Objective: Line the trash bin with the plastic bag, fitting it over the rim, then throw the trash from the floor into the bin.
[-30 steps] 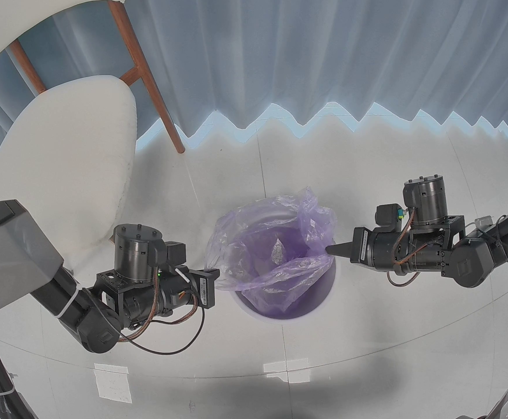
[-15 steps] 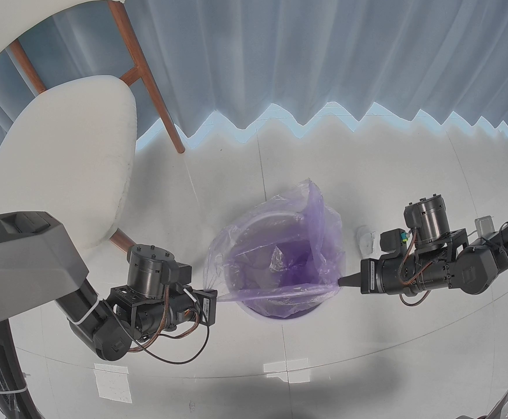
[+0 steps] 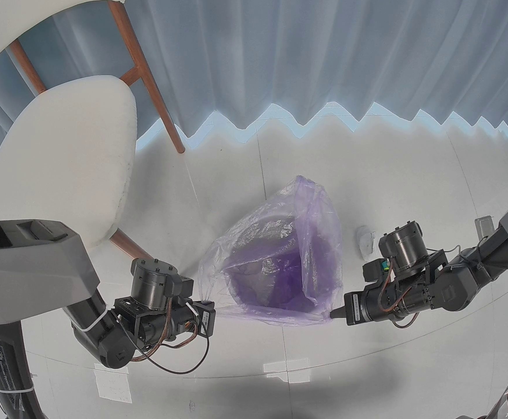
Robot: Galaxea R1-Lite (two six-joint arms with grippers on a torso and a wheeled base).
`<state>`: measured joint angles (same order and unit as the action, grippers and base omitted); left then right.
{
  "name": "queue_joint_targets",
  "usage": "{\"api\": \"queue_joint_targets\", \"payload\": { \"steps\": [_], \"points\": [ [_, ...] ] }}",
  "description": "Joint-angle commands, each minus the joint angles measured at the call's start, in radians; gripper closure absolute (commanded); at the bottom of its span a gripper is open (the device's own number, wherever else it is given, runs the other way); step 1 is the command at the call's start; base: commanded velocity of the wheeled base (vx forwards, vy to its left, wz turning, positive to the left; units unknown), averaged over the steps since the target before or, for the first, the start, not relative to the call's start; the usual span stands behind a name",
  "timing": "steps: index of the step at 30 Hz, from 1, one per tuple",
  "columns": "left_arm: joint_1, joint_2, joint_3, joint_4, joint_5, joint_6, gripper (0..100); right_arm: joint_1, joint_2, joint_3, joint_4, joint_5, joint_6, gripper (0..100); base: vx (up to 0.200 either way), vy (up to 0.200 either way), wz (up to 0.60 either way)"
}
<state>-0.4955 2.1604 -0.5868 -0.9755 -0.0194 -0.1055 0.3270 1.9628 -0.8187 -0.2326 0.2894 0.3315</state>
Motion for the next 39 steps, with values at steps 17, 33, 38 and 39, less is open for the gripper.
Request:
{"api": "queue_joint_targets", "payload": {
  "steps": [17, 33, 38, 39],
  "points": [
    [-0.021, 0.111, -0.002, -0.032, 0.025, 0.001, 100, 0.027, 0.139, 0.007, -0.007, -0.081, -0.014, 100, 0.000, 0.000, 0.00],
    [-0.009, 0.159, -0.028, -0.123, 0.072, 0.027, 100, 0.010, 0.173, -0.019, -0.011, -0.174, -0.012, 100, 0.000, 0.000, 0.00],
    [-0.009, 0.164, -0.025, -0.124, 0.072, 0.035, 100, 0.012, 0.180, -0.022, -0.008, -0.193, -0.012, 100, 0.000, 0.000, 0.00],
    [-0.009, 0.164, -0.024, -0.124, 0.072, 0.035, 100, 0.012, 0.180, -0.022, -0.008, -0.193, -0.012, 100, 0.000, 0.000, 0.00]
  ]
}}
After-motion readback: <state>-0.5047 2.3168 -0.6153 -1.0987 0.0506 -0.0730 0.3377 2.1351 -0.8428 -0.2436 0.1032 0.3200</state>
